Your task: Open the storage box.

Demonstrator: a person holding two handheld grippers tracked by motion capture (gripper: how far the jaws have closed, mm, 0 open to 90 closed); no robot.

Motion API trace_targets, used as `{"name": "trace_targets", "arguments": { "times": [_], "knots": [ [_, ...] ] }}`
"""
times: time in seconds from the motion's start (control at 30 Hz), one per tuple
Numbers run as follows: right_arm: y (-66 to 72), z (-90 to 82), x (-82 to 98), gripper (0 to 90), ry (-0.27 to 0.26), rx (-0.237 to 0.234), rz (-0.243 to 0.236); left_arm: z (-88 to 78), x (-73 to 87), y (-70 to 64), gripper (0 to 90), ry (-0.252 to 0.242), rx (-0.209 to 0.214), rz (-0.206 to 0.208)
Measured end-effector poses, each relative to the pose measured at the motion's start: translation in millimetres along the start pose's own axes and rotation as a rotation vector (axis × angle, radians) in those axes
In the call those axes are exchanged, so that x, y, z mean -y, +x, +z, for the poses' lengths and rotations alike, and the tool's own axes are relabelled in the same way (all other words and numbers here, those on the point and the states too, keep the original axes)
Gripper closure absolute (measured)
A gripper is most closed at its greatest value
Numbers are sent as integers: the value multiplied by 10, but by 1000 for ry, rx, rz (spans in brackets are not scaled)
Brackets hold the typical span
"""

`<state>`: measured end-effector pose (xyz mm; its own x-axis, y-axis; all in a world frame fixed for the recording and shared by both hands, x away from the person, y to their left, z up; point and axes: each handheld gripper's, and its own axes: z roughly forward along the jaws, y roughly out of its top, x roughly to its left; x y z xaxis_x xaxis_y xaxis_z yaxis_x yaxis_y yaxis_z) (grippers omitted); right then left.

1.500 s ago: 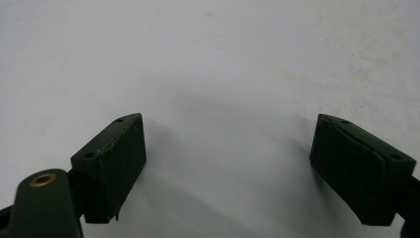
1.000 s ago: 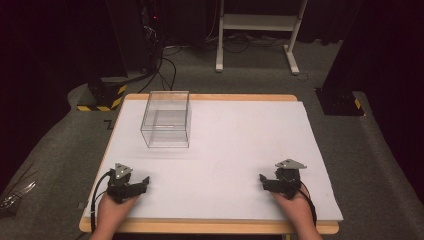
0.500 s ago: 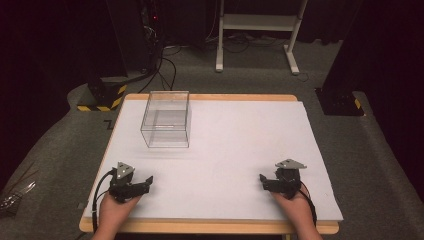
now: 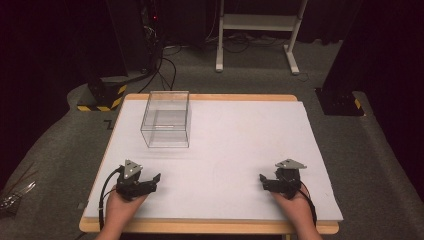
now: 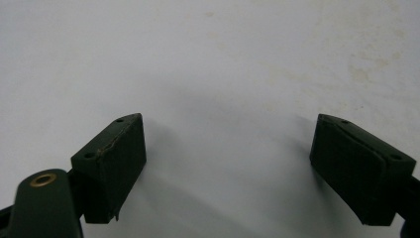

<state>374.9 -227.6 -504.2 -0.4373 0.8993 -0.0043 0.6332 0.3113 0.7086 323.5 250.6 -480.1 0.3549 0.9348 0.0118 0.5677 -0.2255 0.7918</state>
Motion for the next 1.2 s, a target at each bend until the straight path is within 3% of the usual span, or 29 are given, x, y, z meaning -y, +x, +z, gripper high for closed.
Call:
{"name": "trace_targets", "arguments": {
  "times": [0.17,0.37,0.63,1.07,1.2],
  "knots": [
    [0,0,0,142,0,0,0,57,-94,-57,208,0,-14,21],
    [-1,0,0,142,-1,-1,1,213,-256,-74,203,-17,-26,-35],
    [-2,-1,1,141,-1,-3,5,371,-457,-49,192,-23,-49,-71],
    [-2,-1,1,141,-1,-3,5,482,-687,-54,172,-36,-58,-98],
    [-1,-1,1,141,-1,-2,4,521,-760,-56,170,-43,-80,-91]
  ]
}}
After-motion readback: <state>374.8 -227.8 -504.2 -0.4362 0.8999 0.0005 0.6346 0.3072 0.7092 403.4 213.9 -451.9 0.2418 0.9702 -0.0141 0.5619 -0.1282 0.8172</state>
